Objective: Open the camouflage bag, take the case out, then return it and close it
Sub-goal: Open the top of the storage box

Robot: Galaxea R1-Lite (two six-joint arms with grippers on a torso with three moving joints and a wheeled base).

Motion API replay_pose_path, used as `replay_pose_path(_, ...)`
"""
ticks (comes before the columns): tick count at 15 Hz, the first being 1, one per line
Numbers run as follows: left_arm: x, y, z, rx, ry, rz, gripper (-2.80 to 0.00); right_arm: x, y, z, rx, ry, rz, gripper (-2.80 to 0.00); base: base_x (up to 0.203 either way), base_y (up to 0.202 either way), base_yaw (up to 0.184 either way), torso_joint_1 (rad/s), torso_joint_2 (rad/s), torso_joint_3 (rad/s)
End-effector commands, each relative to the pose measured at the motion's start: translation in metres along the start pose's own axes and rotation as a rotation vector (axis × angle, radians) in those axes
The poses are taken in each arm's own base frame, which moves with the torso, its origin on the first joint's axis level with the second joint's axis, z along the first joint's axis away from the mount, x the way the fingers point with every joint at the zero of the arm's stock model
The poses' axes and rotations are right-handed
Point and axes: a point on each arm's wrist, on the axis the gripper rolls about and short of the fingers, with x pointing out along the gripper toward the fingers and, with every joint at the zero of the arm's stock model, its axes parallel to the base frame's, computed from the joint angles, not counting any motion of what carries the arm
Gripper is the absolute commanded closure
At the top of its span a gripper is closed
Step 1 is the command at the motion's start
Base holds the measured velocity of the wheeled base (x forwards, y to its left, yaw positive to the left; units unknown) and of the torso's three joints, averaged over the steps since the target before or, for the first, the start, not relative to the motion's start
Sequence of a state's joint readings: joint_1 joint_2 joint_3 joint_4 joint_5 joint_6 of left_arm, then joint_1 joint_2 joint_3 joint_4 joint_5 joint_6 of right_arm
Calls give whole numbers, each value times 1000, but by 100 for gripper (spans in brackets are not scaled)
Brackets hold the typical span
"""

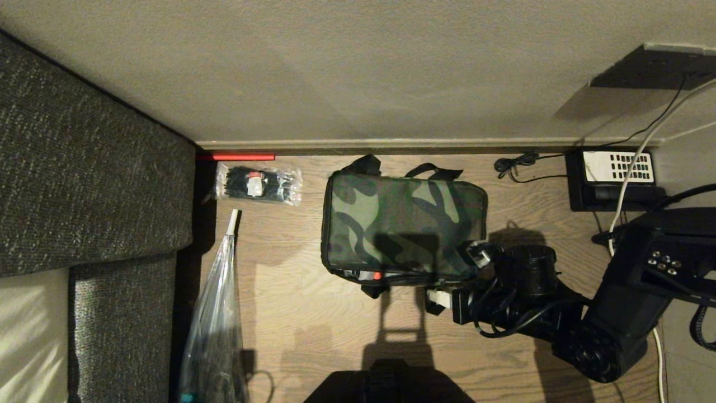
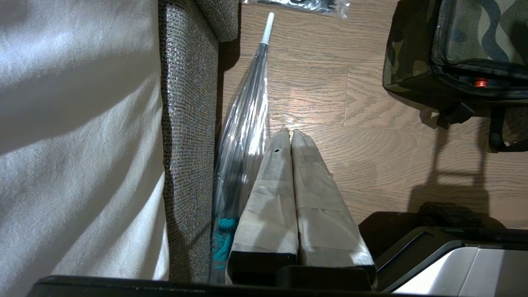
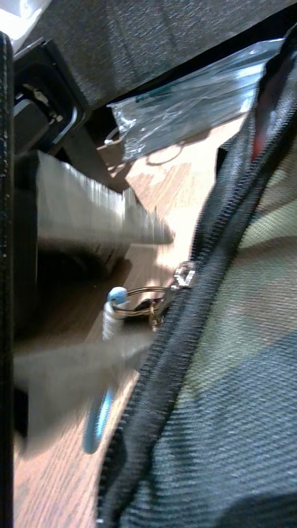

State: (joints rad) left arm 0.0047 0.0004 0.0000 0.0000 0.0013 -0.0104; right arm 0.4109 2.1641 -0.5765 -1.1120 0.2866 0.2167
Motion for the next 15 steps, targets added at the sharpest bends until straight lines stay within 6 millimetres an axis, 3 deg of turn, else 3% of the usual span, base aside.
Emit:
replay_pose_path(1, 0, 0, -1, -1, 0, 2, 0, -6, 2, 0, 0, -3, 4, 0, 0, 0, 0, 0, 0, 0)
replay_pose_path(5, 0, 0, 0, 0, 0, 2, 0, -14, 4, -1, -8, -1, 2, 0, 0, 0, 0, 0, 0, 0)
replay_pose_path(12, 0, 0, -1, -2, 0, 2, 0, -53, 5, -8, 18, 25, -30, 0, 0, 0, 0, 0, 0, 0)
replay_pose_path(15, 0, 0, -1, -1, 0, 2, 0, -60, 3, -10, 21, 21, -44, 0, 0, 0, 0, 0, 0, 0)
